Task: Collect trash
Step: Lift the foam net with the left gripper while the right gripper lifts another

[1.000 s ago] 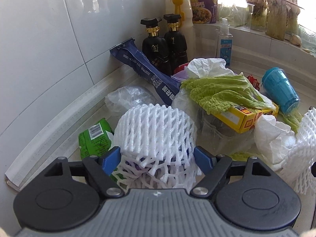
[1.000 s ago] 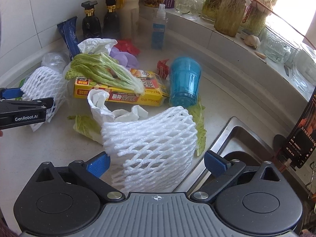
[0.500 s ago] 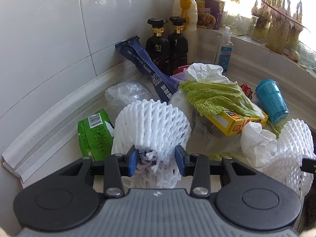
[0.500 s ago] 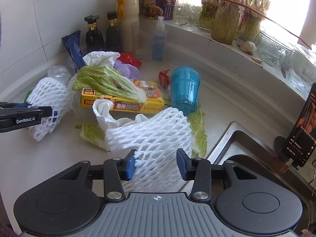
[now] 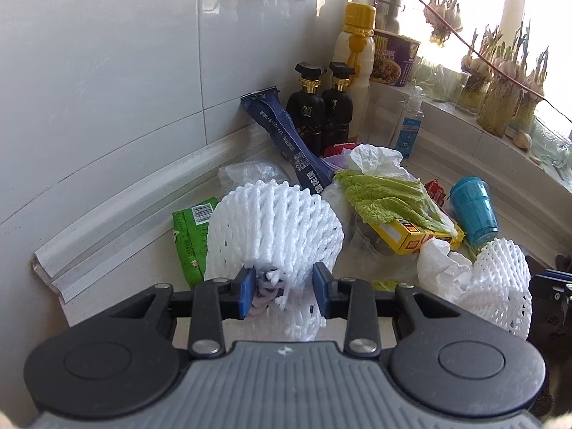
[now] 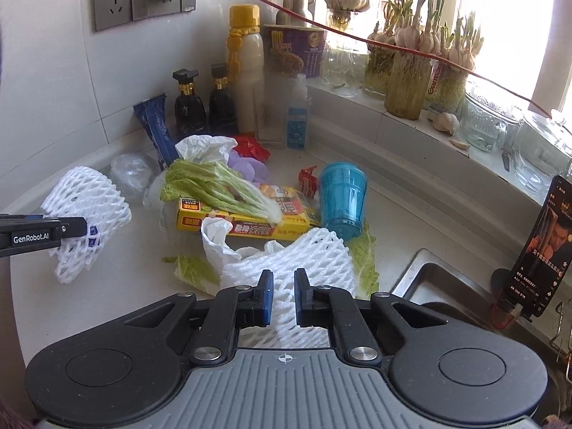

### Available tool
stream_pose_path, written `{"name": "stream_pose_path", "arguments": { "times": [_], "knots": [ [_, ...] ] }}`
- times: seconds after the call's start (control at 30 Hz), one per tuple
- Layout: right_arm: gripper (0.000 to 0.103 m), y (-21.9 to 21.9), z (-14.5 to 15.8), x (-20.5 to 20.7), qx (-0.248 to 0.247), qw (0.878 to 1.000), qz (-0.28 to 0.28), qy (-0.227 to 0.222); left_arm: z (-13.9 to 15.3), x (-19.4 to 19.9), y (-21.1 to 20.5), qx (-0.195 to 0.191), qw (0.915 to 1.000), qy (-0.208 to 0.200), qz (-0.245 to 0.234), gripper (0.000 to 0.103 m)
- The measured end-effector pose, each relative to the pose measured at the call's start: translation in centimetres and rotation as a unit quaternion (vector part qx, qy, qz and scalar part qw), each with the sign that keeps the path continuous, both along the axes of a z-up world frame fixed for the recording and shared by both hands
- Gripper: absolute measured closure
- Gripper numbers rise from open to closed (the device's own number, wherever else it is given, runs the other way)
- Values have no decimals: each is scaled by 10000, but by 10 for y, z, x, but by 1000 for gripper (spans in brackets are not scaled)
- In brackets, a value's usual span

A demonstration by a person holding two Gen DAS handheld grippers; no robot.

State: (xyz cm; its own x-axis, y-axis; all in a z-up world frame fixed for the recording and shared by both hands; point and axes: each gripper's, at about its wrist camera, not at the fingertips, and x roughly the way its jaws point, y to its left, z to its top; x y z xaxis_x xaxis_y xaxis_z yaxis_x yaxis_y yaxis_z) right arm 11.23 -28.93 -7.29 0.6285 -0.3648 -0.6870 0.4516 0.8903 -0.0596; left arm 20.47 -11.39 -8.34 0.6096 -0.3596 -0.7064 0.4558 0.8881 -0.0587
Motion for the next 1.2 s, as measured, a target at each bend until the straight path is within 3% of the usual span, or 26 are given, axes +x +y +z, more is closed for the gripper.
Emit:
{"name": "stream_pose_path", "arguments": {
  "times": [0.17, 0.23, 0.27, 0.3, 0.33, 0.37, 0.47, 0.63, 0.87, 0.93, 1.03, 1.1, 1.2],
  "knots": [
    [96, 2, 9, -5, 19, 9999, 15, -122, 10, -12, 17, -102, 9999, 22, 117, 72],
    [83, -1, 11, -9, 227, 9995, 0, -214, 13, -16, 24, -161, 9997, 58, 148, 72],
    [62, -3, 11, -10, 315, 9992, -76, -222, 13, -18, 27, -178, 9997, 75, 163, 72],
    [23, -5, 10, -11, 434, 9987, -134, -243, 14, -20, 29, -190, 9996, 94, 175, 72],
    [8, -8, 8, -13, 577, 9976, -216, -302, 14, -21, 31, -202, 9996, 114, 181, 72],
    [0, -11, 8, -14, 716, 9961, -332, -397, 14, -23, 33, -213, 9995, 133, 180, 72],
    [0, -27, 0, -7, 1178, 9900, -731, -250, 13, -27, 35, -209, 9995, 182, 171, 72],
    [0, -58, -22, 5, 1938, 9684, -1572, 15, 10, -30, 34, -189, 9994, 252, 135, 71],
    [3, -56, -46, 22, 1748, 9676, -1720, 604, 9, -33, 35, -152, 9995, 279, 81, 71],
    [10, -53, -49, 24, 1675, 9697, -1665, 633, 9, -34, 35, -137, 9995, 280, 75, 71],
    [30, -48, -50, 24, 1663, 9716, -1550, 661, 10, -35, 34, -125, 9995, 280, 72, 71],
    [52, -44, -47, 24, 1533, 9764, -1407, 583, 10, -34, 35, -122, 9995, 276, 74, 71],
    [70, -36, -40, 23, 1329, 9820, -1230, 531, 12, -36, 35, -125, 9995, 262, 83, 71]
  ]
}}
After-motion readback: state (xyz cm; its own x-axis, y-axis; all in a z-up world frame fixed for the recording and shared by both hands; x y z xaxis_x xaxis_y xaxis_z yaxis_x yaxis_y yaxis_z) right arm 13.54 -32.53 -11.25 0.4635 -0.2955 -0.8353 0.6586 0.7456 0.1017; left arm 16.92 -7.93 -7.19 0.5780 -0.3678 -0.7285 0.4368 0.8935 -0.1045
